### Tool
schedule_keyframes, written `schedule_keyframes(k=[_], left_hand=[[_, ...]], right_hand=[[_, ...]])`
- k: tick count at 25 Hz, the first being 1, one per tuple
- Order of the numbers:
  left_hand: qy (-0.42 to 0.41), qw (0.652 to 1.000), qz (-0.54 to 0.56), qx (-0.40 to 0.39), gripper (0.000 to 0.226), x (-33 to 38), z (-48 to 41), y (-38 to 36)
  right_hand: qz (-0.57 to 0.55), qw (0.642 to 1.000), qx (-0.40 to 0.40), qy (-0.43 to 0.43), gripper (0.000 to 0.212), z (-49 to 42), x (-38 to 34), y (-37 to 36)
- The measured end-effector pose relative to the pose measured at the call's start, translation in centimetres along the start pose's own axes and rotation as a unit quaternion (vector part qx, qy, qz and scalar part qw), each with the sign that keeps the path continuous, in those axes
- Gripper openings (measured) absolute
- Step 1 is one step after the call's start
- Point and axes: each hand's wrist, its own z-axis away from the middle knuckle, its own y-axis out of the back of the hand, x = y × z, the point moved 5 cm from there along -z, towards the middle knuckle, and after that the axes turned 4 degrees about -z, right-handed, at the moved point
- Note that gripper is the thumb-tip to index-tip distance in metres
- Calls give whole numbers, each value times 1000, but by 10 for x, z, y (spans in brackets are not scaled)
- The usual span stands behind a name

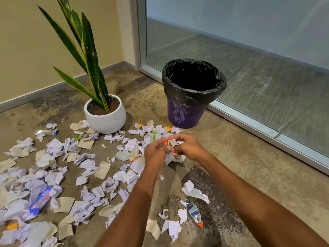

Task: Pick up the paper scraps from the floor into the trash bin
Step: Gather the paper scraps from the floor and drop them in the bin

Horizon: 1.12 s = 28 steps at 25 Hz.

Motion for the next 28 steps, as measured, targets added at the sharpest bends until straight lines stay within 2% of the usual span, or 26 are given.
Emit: schedule_keyframes(k=[10,13,20,24,28], left_hand=[[-139,984,94,-51,47,152,-5,-51],[-161,977,112,-79,47,193,-22,-78],[-120,975,139,-127,47,230,-67,-134],[-98,975,146,-134,51,220,-92,-148],[-94,974,162,-124,54,217,-99,-142]], right_hand=[[-26,981,43,189,55,7,-159,46],[-57,972,62,221,52,-2,-199,70],[-193,958,150,147,41,-58,-226,110],[-197,959,178,101,37,-72,-212,118],[-172,958,199,113,27,-72,-205,123]])
